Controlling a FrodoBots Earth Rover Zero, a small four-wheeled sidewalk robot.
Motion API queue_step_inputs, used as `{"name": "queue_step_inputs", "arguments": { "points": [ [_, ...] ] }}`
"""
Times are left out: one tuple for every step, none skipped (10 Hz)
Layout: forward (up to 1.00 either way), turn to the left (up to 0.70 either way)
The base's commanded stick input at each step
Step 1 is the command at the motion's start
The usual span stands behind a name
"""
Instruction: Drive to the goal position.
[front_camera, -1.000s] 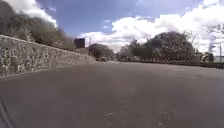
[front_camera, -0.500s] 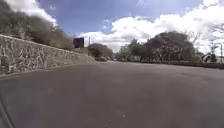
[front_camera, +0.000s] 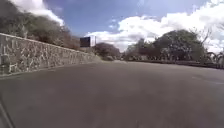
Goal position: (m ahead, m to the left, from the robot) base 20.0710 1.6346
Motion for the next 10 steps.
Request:
{"name": "queue_step_inputs", "arguments": {
  "points": [
    [0.85,0.01],
    [0.85,0.01],
    [0.85,0.01],
    [0.85,0.01],
    [0.85,0.01],
    [0.85,0.01],
    [0.85,0.01],
    [0.85,0.01],
    [0.85,0.01],
    [0.85,0.01]
  ]
}}
